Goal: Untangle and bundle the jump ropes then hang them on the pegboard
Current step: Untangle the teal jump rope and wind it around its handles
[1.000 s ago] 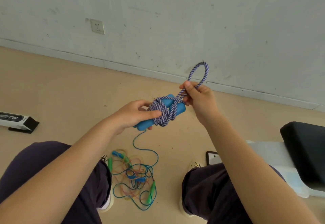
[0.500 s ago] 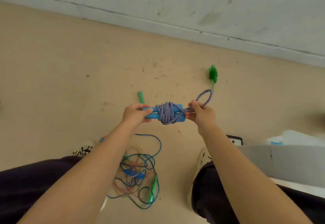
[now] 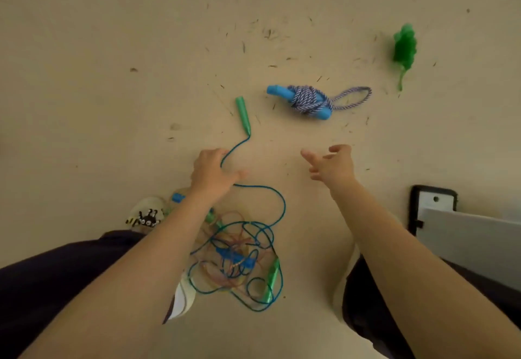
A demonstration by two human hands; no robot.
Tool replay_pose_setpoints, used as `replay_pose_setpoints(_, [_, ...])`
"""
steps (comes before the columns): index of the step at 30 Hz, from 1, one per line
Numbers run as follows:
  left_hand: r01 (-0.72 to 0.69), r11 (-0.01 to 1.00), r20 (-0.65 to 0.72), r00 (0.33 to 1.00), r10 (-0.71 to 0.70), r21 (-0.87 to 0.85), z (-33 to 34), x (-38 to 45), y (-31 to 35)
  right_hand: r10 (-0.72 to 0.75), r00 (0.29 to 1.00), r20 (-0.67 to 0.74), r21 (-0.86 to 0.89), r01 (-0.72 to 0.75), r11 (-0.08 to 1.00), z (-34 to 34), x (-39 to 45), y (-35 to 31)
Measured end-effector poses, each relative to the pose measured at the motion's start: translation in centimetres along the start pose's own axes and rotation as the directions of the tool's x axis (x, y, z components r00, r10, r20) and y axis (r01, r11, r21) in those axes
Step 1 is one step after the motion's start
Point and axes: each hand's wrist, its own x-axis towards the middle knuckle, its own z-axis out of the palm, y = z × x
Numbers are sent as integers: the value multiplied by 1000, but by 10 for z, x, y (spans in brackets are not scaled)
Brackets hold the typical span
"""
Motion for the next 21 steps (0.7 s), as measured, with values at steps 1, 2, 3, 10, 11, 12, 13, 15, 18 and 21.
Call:
replay_pose_setpoints(1, [40,993,-29,999,-37,114,2,-11,-18,15,999,31,-114,-11,993,12,-5,16])
replay_pose_setpoints(2, [101,980,-63,994,-92,171,5,-23,-34,17,997,72,-243,1,970,22,-11,32])
replay_pose_setpoints(3, [177,970,-87,983,-164,167,9,-36,-48,15,992,123,-364,31,931,32,-18,45])
replay_pose_setpoints(10, [321,939,-64,942,-331,-124,40,-67,-69,9,914,406,-383,161,910,88,-76,96])
replay_pose_setpoints(11, [302,939,-83,944,-318,-166,41,-65,-69,25,889,457,-344,151,927,91,-82,98])
replay_pose_setpoints(12, [281,937,-88,949,-304,-209,42,-62,-68,34,866,498,-328,152,932,93,-84,100])
replay_pose_setpoints(13, [266,933,-73,954,-291,-241,41,-59,-68,45,848,528,-329,155,931,94,-85,101])
replay_pose_setpoints(15, [260,927,-11,962,-273,-269,39,-53,-66,56,829,556,-302,139,943,91,-85,100])
replay_pose_setpoints(18, [264,877,113,965,-239,-400,34,-49,-58,59,840,539,-178,45,983,76,-81,88])
replay_pose_setpoints(21, [222,823,149,974,-168,-522,23,-55,-37,23,841,541,12,-34,999,48,-80,62])
